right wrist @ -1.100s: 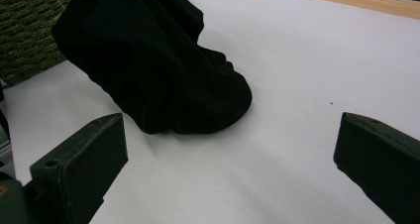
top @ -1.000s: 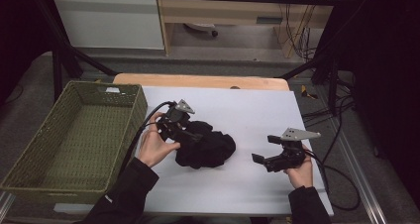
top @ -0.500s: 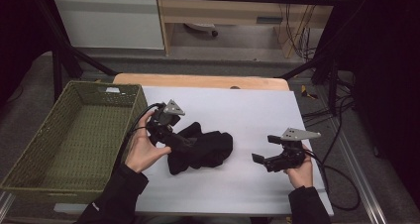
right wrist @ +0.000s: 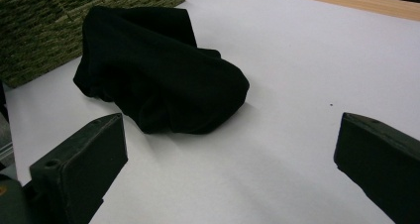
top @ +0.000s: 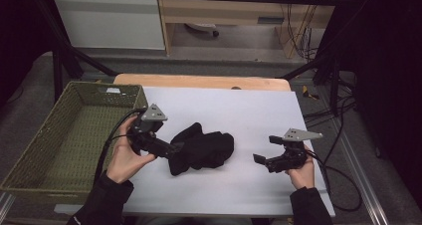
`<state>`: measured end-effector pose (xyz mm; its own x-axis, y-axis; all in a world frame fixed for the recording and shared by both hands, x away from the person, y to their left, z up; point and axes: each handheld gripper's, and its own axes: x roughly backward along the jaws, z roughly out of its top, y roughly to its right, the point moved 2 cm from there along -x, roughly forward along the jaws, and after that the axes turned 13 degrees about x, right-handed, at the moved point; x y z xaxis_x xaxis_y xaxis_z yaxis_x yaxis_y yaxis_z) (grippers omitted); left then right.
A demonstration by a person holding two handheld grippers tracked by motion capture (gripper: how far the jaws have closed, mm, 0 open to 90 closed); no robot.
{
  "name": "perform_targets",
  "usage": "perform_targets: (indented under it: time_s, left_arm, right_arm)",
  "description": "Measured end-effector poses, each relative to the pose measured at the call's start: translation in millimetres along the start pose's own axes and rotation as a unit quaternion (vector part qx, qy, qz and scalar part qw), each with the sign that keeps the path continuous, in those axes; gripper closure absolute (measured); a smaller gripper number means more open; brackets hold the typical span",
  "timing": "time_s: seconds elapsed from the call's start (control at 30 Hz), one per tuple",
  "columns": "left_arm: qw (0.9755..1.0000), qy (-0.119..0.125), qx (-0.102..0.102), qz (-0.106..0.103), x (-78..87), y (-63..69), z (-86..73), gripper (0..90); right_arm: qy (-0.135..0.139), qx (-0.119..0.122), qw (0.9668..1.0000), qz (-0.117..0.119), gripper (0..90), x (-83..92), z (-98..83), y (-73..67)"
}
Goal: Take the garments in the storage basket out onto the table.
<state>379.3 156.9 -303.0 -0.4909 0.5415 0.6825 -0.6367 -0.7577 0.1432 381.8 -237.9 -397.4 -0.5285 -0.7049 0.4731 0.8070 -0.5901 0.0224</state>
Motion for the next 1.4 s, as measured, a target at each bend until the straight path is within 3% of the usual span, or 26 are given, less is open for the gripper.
perform_targets:
  time_s: [0.53,1.4]
  left_arm:
    - [0.9992,0.019,0.03,0.015,25.1,-39.2,-34.5,1.1]
    - [0.9973,0.021,0.059,0.038,32.1,-85.1,-78.6,1.2]
  right_arm:
    - [-0.001,0.0,1.0,-0.001,0.7,-0.5,-0.2,0.0]
    - [-0.001,-0.002,1.0,-0.003,0.7,1.3,-2.2,0.1]
